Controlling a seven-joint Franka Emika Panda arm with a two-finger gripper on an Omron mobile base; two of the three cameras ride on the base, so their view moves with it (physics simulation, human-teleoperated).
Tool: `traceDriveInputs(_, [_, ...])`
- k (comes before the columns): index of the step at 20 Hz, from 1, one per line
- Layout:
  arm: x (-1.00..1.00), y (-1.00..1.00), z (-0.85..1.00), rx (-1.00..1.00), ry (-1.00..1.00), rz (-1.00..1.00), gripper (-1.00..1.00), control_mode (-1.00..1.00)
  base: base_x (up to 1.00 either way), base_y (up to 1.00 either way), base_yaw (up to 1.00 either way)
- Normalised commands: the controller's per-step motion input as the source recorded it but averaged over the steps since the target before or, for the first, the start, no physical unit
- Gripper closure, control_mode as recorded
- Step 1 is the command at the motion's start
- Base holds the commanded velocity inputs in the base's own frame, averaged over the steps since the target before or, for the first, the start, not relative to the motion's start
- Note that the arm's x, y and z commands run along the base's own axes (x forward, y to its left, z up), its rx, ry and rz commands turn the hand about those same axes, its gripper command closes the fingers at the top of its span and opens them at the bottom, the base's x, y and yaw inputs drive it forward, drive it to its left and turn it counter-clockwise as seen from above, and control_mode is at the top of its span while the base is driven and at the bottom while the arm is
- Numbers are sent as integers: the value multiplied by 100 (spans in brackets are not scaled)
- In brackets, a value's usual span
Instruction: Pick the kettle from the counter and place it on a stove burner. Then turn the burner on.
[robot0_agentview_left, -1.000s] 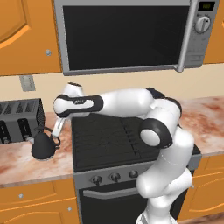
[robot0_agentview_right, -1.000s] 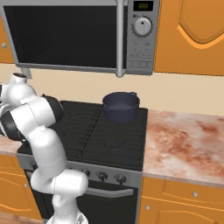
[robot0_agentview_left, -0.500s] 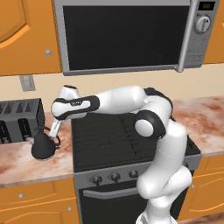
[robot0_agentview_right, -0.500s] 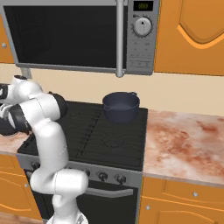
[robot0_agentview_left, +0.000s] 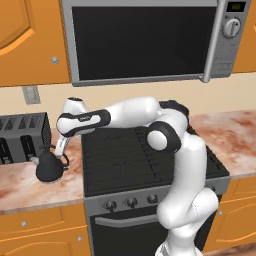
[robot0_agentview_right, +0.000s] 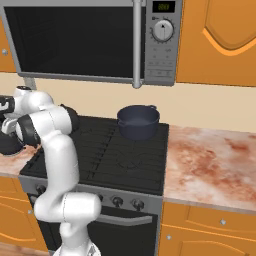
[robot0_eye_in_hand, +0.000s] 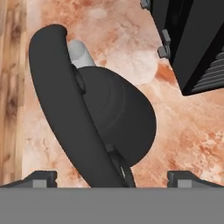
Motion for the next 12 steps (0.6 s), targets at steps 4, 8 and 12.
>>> traceDriveInputs(4, [17, 11, -28, 0, 0, 0, -100, -100, 0, 0, 0])
traceDriveInputs(8, [15, 13, -20, 0, 0, 0, -100, -100, 0, 0, 0])
traceDriveInputs(12, [0, 9, -7, 0, 0, 0, 100, -100, 0, 0, 0])
